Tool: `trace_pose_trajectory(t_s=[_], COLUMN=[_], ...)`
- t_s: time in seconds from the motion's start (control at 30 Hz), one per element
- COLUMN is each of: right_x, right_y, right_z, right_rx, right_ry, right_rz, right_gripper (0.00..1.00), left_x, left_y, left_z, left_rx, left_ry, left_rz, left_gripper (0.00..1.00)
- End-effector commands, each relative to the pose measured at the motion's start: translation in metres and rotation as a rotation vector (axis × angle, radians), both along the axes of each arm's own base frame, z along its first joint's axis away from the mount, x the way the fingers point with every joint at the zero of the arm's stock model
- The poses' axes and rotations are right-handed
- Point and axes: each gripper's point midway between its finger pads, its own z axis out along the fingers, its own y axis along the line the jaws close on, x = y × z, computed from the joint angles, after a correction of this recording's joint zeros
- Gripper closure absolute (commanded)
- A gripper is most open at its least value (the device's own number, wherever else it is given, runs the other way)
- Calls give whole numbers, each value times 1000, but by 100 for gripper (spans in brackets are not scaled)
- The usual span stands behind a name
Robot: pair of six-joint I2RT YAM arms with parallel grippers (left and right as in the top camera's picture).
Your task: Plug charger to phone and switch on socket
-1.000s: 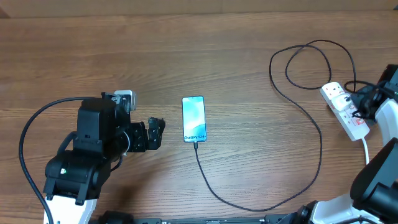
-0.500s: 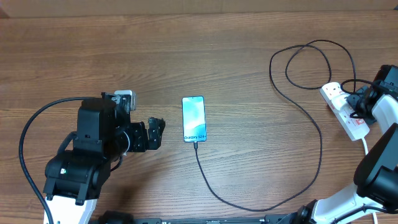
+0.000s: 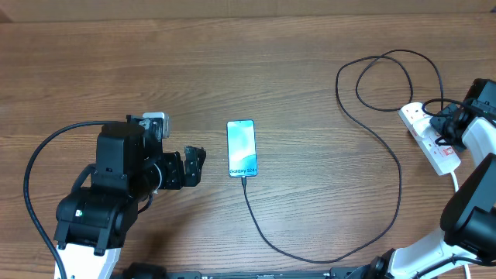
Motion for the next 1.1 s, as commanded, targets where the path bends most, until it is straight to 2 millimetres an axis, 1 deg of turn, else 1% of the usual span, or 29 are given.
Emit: trace_pose_trajectory(t_s=[0.0,0.1,0.23,0.33,1.07], right_x=[8,6,9,13,7], right_y=[6,10,16,24,37], right_z=[-8,-14,-14,-15,-19], right_rx=[9,20,28,61,121], right_ry=[15,36,35,17,40], right_rz=[43,52,70,95,115], right_gripper=[96,96,96,96,96], left_x=[0,0,0,0,-4], left_y=[3,3,3,3,4], left_z=[1,1,1,1,-2], left_rx=[4,4,4,4,9], left_ry=[-8,-8,-8,-7,14], left_rz=[17,17,17,17,17], left_gripper=[0,0,0,0,0])
